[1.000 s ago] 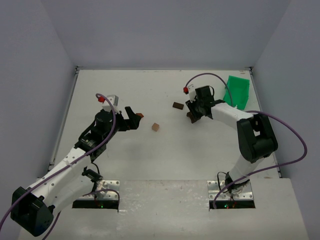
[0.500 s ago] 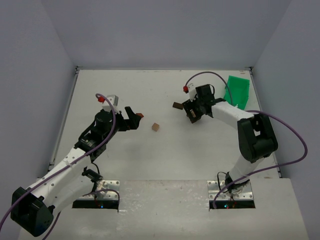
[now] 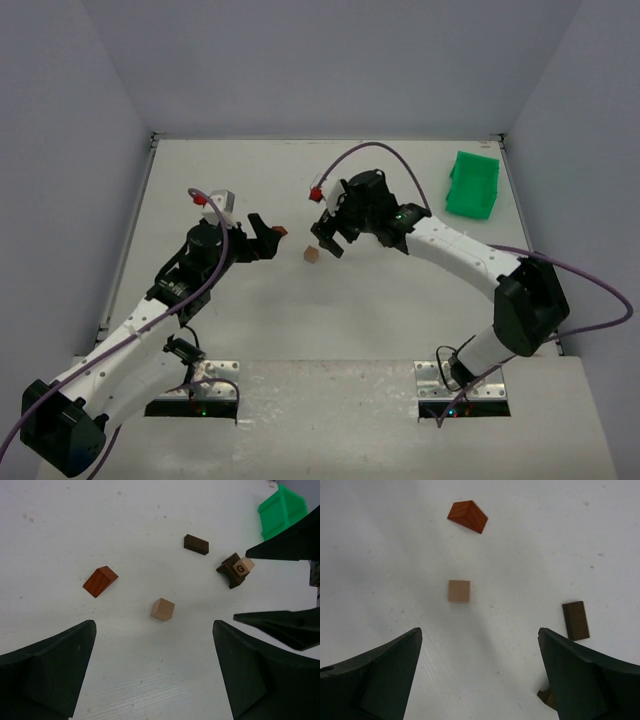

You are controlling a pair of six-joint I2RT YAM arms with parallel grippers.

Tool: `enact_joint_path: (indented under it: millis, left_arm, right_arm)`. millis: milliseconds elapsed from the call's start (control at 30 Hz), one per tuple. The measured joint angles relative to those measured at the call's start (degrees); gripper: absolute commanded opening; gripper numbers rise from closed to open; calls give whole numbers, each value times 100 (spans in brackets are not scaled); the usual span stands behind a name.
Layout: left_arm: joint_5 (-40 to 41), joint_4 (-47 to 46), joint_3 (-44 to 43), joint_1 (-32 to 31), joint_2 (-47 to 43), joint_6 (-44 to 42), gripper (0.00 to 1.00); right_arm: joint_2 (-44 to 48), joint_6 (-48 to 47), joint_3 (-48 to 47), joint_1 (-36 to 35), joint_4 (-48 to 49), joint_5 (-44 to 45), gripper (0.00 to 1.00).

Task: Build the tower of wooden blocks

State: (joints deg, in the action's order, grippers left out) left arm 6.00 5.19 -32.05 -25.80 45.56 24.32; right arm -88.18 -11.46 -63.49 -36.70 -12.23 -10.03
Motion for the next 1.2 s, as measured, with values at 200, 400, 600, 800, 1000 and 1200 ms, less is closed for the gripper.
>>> enact_joint_path:
  millis: [200, 400, 600, 800, 1000, 1200]
  left_arm:
    - [11, 32, 36, 0, -118, 20, 100]
    - [22, 32, 37, 0, -145, 22, 100]
    - [22, 29, 37, 0, -131, 20, 100]
    - [22, 31, 37, 0, -127, 20, 100]
    - [22, 33, 37, 0, -127, 20, 100]
    - [20, 33, 37, 0, -130, 20, 100]
  right_arm:
    - [-1120, -15, -495, -422, -108, 76, 99]
    - [-2084, 64, -956, -519, -242, 260, 92]
    - [-2528, 133, -1253, -583, -260, 498, 85]
    - [-2743, 160, -1335, -647, -260, 553, 67]
    - [-2848, 176, -1392, -717, -282, 582, 45]
    - [-2864, 235, -1394, -773, -280, 582, 27]
